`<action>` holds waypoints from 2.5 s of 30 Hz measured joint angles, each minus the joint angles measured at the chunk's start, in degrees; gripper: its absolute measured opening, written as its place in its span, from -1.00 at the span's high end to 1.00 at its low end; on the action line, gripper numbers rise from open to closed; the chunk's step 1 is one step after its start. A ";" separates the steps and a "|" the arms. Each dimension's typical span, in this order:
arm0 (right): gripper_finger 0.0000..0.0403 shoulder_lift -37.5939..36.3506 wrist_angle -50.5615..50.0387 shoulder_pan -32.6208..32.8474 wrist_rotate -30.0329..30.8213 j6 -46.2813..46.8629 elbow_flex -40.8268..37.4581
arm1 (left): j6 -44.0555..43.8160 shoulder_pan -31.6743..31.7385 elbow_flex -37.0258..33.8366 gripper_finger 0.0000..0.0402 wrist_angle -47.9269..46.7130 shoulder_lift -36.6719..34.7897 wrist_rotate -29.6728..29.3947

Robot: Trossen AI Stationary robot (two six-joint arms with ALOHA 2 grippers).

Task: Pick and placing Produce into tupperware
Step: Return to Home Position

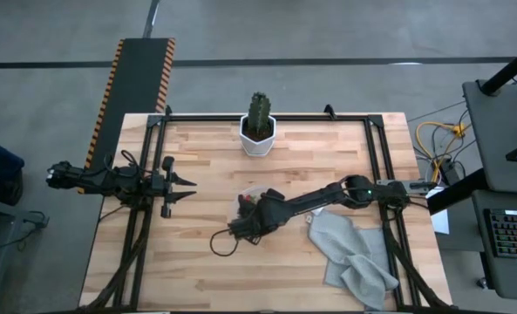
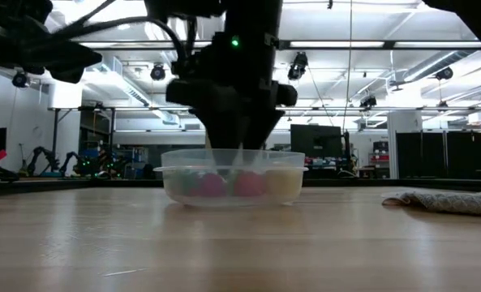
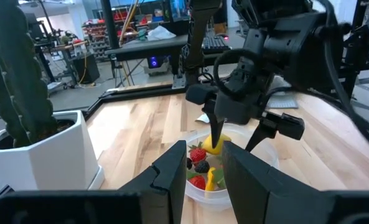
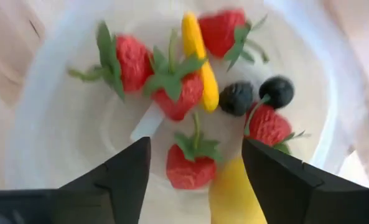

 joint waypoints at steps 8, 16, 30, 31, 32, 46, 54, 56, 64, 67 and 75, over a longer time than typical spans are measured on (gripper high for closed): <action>-0.23 -0.86 4.06 3.60 20.71 -12.10 7.29 | 0.02 0.00 0.53 0.56 1.29 -0.11 1.14; -0.15 -6.06 19.72 9.01 27.06 -38.39 9.27 | -0.74 -0.06 3.86 0.56 17.09 -0.40 18.84; 0.08 -48.78 27.64 24.02 25.77 -44.19 -26.65 | 10.71 0.00 12.04 0.56 15.11 0.63 14.25; 0.10 -52.46 31.31 24.43 24.68 -45.04 -31.71 | 11.41 0.00 12.49 0.56 13.16 0.65 12.40; 0.12 -56.62 35.31 24.54 23.23 -46.12 -37.06 | 12.11 0.00 13.06 0.56 10.82 0.65 10.69; 0.34 -99.11 95.41 7.13 -8.51 -58.54 -98.40 | 10.60 0.00 14.91 0.56 -0.23 0.80 -3.67; 0.35 -98.37 101.30 -7.03 -13.73 -55.72 -103.81 | 10.47 0.01 12.46 0.56 -0.11 1.86 -8.88; 0.34 -97.41 99.79 -9.03 -16.26 -55.63 -102.10 | 10.54 0.06 12.48 0.56 -0.08 2.66 -9.50; 0.36 -97.94 90.01 -14.09 -20.28 -57.74 -96.96 | 10.44 0.13 13.10 0.56 -1.59 4.92 -9.97; 0.35 -101.00 84.85 -14.43 -19.28 -57.73 -96.20 | 9.33 0.13 14.42 0.56 -6.81 2.74 -11.34; 0.37 -109.20 81.02 -14.51 -17.66 -54.79 -98.50 | -0.01 0.17 13.04 0.56 -7.07 -4.89 -2.49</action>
